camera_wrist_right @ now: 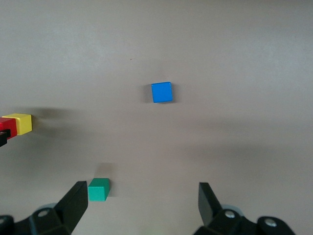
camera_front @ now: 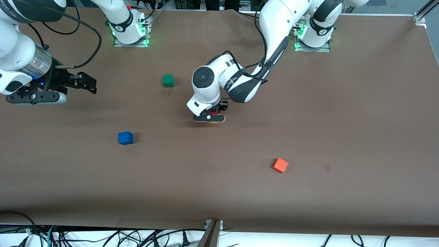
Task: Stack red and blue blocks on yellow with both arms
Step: 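Lower the red cube onto the yellow cube and open the left gripper, then withdraw the left gripper while the right gripper reaches the blue cube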
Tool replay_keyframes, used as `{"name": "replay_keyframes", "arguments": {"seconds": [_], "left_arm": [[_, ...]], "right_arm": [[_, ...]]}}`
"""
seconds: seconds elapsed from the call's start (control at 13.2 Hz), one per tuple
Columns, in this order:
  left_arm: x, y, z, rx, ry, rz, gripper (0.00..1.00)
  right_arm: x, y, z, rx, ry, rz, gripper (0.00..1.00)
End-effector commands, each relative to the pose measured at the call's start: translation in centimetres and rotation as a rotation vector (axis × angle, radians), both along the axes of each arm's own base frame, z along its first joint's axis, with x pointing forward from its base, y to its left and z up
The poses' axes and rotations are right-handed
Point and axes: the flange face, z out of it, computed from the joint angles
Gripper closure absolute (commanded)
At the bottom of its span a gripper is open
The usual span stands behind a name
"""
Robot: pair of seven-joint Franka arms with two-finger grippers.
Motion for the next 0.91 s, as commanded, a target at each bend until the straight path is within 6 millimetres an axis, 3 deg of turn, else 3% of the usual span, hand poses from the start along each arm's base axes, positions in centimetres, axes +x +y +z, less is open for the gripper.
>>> {"name": "replay_keyframes", "arguments": {"seconds": [0.0, 0.6, 0.68, 0.75, 0.83], "left_arm": [[0.4, -0.76, 0.17, 0.0, -0.024, 0.01, 0.9], [0.18, -0.95, -0.74, -0.001, -0.02, 0.002, 0.87], [0.13, -1.0, -0.73, -0.002, -0.019, 0.002, 0.79], [0.35, -0.79, -0.58, -0.001, -0.022, -0.003, 0.19], [0.67, -0.56, -0.16, -0.006, -0.023, 0.006, 0.0]], "right_arm": [[-0.21, -0.07, 0.59, 0.016, -0.005, -0.009, 0.0], [-0.29, -0.08, 0.58, 0.015, -0.002, -0.009, 0.0], [-0.25, -0.07, 0.5, 0.015, 0.0, -0.009, 0.0], [-0.25, -0.07, 0.5, 0.015, 0.0, -0.009, 0.0], [-0.23, -0.07, 0.51, 0.015, -0.002, -0.007, 0.0]]}}
